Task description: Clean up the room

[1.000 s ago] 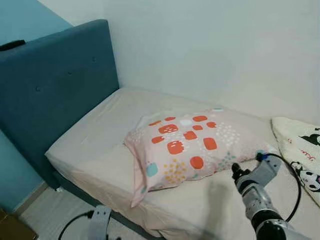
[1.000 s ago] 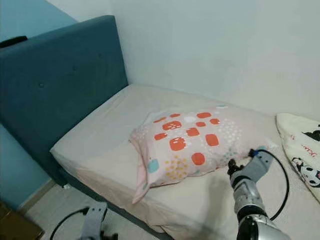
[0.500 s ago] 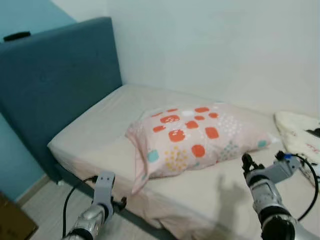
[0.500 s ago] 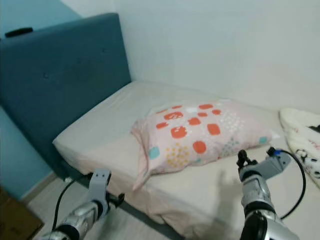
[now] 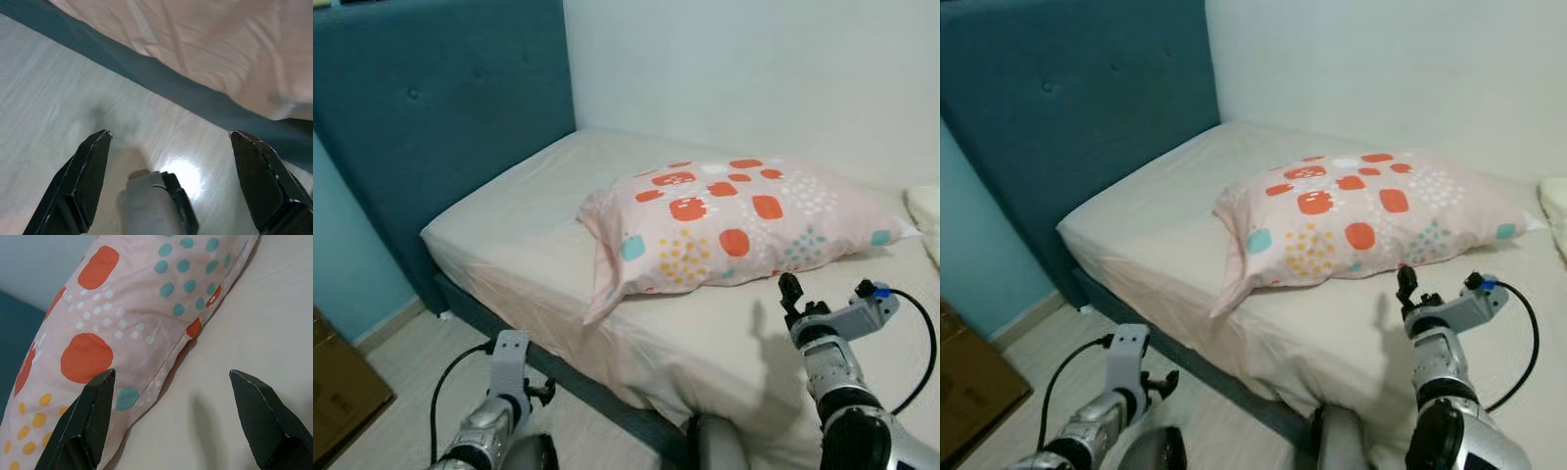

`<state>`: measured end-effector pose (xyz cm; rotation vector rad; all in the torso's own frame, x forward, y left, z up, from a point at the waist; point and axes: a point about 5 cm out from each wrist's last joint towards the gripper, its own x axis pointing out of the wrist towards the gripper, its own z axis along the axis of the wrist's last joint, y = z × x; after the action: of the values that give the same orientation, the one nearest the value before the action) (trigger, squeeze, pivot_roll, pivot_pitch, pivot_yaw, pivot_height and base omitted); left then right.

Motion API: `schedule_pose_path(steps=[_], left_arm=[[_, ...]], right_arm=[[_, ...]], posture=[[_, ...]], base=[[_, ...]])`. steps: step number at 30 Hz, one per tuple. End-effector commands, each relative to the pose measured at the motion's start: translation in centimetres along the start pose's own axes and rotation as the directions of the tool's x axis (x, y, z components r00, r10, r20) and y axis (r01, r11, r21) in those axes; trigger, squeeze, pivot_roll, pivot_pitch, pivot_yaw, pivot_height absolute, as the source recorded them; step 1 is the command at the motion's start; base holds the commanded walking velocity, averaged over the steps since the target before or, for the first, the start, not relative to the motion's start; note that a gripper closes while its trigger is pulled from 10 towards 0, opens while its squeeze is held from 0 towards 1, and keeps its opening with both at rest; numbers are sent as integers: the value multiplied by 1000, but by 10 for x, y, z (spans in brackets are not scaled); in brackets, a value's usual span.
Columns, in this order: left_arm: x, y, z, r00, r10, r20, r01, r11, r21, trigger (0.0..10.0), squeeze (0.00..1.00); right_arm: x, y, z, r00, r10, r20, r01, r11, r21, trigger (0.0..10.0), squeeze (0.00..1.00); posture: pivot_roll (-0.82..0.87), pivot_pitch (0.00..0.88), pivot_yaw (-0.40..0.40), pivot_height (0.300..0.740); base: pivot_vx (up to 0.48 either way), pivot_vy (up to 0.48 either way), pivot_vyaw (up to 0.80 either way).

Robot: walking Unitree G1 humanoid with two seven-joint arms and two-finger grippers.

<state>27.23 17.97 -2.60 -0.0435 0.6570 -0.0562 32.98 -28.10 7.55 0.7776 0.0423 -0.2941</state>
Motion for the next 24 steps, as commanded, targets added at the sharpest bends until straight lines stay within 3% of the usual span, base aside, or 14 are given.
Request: schedule_pose_path(steps=[1,7,9,12,13,17,19,20,22,24], left_arm=[[-3,10,-2,1000,22,3,-22,1000,6,10000,0],[-10,28,-10,999,38,8,-38,999,37,10000,0],[-10,28,-10,999,38,8,-38,999,37,10000,0],[-20,47,-18,999,35,20,-36,996,79,10000,0],[-22,52,-20,999,31,22,-33,995,94,10000,0],[-30,66,-19,999,20,47,-26,990,136,10000,0],[-30,66,-19,999,20,47,-26,990,136,10000,0],[-33,76,-5,995,5,102,-23,985,172,10000,0],[-34,81,13,987,-4,161,-27,982,189,10000,0],[-34,83,20,983,-5,185,-29,983,184,10000,0]], right_arm=[[3,7,2,1000,25,13,-25,999,26,10000,1000],[7,15,14,995,67,72,-73,995,70,10000,1000],[7,15,14,995,67,72,-73,995,70,10000,1000],[10,22,26,980,143,137,-162,977,139,10000,980],[10,24,31,971,167,171,-198,963,181,10000,0],[11,27,46,944,205,260,-268,934,236,10000,0],[11,27,46,944,205,260,-268,934,236,10000,0],[14,39,62,908,275,316,-354,907,229,10000,0],[17,52,76,868,342,361,-435,873,219,10000,0],[17,57,81,852,367,375,-464,860,213,10000,0]], posture=[[23,62,23,517],[86,144,49,497],[86,144,49,497],[145,230,92,492],[151,239,96,492],[205,314,125,492],[205,314,125,492],[231,363,143,492],[233,385,150,492],[235,395,152,492]], base=[[0,0,0],[0,0,0],[0,0,0],[0,0,0],[0,0,0],[0,0,0],[0,0,0],[0,0,0],[0,0,0],[0,0,0]])
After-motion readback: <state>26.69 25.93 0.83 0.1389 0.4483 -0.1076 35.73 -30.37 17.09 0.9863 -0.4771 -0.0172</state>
